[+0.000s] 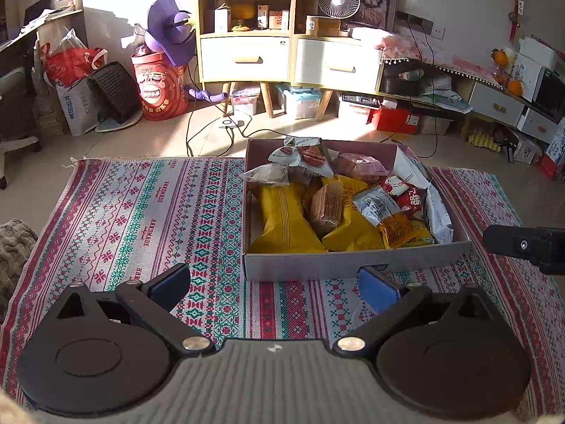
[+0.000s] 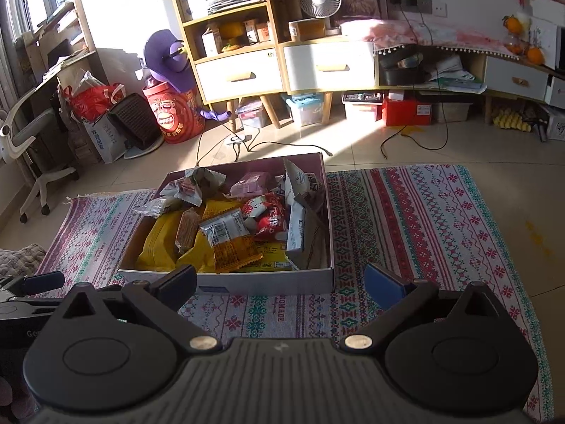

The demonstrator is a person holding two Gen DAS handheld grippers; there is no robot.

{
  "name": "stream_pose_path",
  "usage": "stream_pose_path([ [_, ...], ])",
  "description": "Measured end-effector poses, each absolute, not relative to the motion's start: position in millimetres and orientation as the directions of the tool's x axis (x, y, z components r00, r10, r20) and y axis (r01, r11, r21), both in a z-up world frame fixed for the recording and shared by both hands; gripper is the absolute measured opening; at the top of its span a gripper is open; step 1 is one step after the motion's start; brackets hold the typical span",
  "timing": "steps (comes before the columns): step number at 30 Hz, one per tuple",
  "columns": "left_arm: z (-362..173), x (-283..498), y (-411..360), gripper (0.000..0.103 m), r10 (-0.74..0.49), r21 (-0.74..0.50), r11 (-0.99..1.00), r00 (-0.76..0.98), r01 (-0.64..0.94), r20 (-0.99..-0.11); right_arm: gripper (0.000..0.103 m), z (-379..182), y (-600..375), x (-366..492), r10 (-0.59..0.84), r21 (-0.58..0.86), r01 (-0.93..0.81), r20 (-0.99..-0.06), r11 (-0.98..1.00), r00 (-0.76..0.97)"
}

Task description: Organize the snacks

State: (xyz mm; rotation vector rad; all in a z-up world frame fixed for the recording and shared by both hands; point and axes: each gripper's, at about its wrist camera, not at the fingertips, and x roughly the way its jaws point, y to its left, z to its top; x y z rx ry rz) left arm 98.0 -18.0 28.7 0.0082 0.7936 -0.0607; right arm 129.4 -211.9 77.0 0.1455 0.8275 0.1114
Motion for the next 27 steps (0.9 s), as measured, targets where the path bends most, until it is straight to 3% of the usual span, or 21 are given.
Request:
stream_pose_path([
  [14,32.4,48.6,-21.9,0.103,0.050,0.083,0.996,0.651,0.019,-0.757,0.102,76.9,-203.6,84.7,0.070,0.072,-0.021,-0.787,0.997,0.613],
  [27,35.8,26.0,-35.2,0.103,0.026,0.086,0.995,0.665,0.058,-0.747,0.102,75.3,-199.7,67.1,0.094,0.085,-0.044,-0.794,0.995,0.601],
])
